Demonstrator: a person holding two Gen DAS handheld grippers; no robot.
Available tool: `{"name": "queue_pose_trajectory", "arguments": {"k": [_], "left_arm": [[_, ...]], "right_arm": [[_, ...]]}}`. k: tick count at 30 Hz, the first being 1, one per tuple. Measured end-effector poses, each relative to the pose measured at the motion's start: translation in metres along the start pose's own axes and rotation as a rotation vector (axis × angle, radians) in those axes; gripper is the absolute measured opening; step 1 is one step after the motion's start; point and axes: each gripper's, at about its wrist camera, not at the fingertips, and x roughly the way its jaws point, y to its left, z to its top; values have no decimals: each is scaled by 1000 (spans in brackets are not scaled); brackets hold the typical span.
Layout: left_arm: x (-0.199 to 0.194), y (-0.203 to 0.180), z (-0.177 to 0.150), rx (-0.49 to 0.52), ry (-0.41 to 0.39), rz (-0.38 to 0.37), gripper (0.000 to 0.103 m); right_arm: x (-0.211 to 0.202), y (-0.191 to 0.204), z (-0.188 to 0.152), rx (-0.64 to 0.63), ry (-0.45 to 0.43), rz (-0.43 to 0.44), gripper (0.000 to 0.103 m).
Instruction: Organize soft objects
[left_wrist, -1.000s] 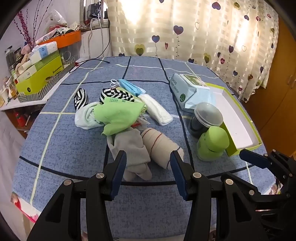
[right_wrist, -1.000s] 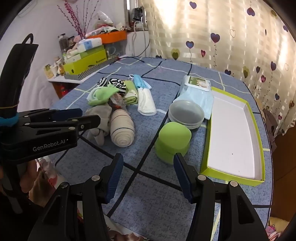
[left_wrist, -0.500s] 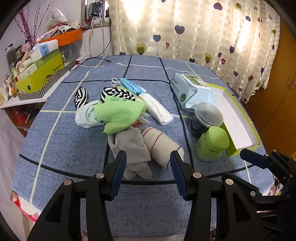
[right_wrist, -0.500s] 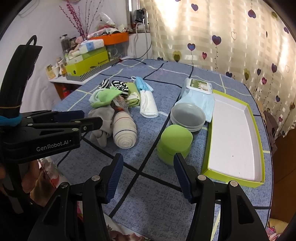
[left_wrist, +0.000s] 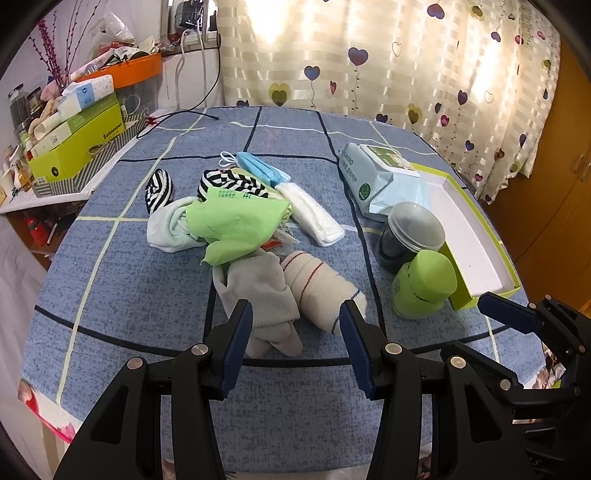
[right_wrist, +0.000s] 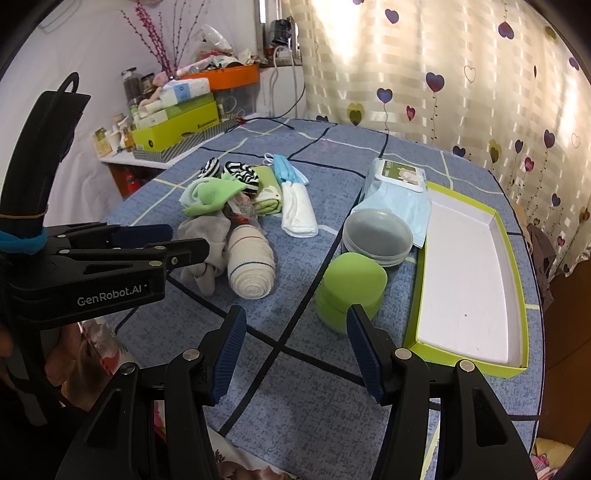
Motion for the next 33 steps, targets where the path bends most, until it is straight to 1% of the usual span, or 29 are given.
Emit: {"name": "queue_pose_trajectory", "arguments": {"k": [12,17,33], "left_arm": [[2,1,1,-6,4,-10,50],[4,5,1,-18,12,-32,50],[7,11,1,-33,13,-27,50]], "right_arm": [[1,1,1,-3,-2,-1,57],[1,2,2,-4,-2,0,57],[4,8,6,-13,-1,-1,57]]}}
